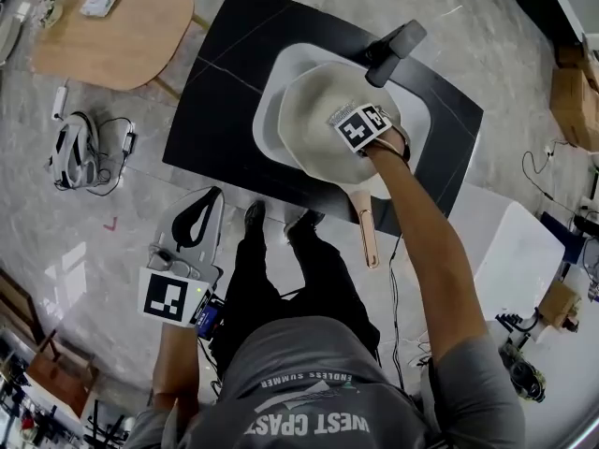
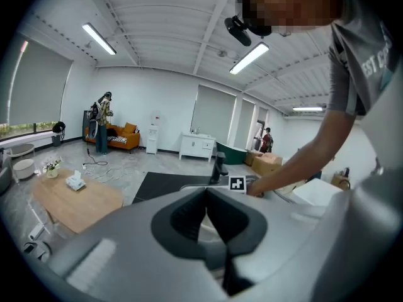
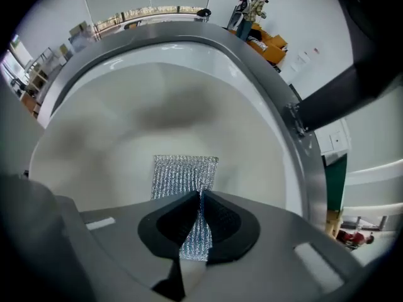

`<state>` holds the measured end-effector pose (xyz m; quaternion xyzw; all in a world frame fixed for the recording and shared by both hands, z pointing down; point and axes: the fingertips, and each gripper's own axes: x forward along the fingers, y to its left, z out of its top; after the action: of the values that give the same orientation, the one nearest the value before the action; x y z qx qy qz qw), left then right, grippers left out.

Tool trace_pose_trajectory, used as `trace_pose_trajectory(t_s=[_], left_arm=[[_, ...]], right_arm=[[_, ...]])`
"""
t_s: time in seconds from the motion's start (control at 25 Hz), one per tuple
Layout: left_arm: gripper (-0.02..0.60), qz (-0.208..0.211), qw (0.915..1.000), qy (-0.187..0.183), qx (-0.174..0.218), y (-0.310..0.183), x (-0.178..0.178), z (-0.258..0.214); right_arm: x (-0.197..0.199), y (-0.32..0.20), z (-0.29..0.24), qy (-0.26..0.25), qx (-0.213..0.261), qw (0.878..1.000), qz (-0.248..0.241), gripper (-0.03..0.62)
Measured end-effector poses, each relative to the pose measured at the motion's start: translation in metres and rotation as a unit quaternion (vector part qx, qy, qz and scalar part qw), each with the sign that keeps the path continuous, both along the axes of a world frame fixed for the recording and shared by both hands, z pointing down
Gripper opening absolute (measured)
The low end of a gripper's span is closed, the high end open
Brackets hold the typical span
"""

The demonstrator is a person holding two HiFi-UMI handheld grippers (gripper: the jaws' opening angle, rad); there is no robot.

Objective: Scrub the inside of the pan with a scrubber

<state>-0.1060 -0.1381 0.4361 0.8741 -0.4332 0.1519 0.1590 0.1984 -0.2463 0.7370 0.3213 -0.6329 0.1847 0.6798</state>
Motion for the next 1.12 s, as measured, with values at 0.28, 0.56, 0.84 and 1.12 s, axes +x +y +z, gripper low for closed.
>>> trace_pose_trajectory(t_s=[0.28,0.56,0.84,1.12], left_arm=[[0.002,0.000,0.9999,-0.011,-0.005,0.003,-0.002,0.008],[0.002,-0.006,0.9997,-0.017,-0.017,0.007,-0.006,0.020],[0.002,-0.003,0.9998,-0.013,-0.015,0.006,0.004,0.021],[0.002,0.001,0.9999,-0.010,-0.006,0.000,0.010,0.012]], right_arm=[[0.026,-0.056,0.001,0.003,0.077,0.995,0.055,0.034],[-0.025,-0.075,0.006,-0.096,0.119,0.981,0.121,0.034],[-0.093,-0.038,0.016,-0.172,0.065,0.978,0.101,0.034],[-0.093,0.027,0.012,-0.165,-0.015,0.986,0.003,0.034]])
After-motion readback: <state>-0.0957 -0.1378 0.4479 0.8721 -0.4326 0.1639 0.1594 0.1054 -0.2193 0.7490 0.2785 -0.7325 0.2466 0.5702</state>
